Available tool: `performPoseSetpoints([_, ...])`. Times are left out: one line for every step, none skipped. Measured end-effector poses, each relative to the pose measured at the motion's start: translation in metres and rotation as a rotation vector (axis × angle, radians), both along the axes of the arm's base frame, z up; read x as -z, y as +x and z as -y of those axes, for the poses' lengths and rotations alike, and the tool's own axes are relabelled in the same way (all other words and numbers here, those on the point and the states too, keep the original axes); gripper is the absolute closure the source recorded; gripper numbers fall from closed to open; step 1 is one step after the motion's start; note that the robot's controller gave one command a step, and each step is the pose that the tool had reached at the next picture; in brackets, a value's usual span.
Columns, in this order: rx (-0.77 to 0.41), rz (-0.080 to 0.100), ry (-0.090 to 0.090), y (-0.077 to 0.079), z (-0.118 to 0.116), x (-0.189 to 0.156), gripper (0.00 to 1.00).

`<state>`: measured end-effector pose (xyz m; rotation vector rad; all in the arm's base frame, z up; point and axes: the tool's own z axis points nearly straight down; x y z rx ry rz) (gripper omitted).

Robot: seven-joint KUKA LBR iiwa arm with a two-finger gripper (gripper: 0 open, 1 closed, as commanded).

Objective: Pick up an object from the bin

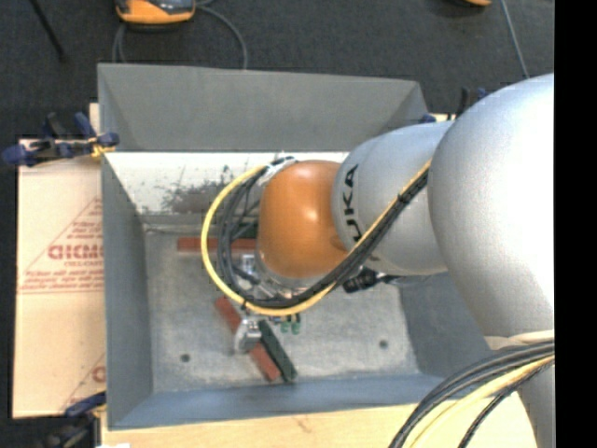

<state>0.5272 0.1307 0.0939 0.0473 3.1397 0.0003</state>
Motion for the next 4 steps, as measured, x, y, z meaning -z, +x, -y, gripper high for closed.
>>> performPoseSetpoints([-0.172, 0.0, 0.0, -0.007, 0.02, 0.002, 0.0])
performPoseSetpoints([0.095, -0.018, 0.002, -0.005, 0.029, 0.014, 1.0])
performPoseSetpoints([0.097, -0.017, 0.003, -0.005, 0.029, 0.014, 1.0])
performPoseSetpoints([0.006, 0.001, 0.0, -0.013, 0.035, -0.098, 1.0])
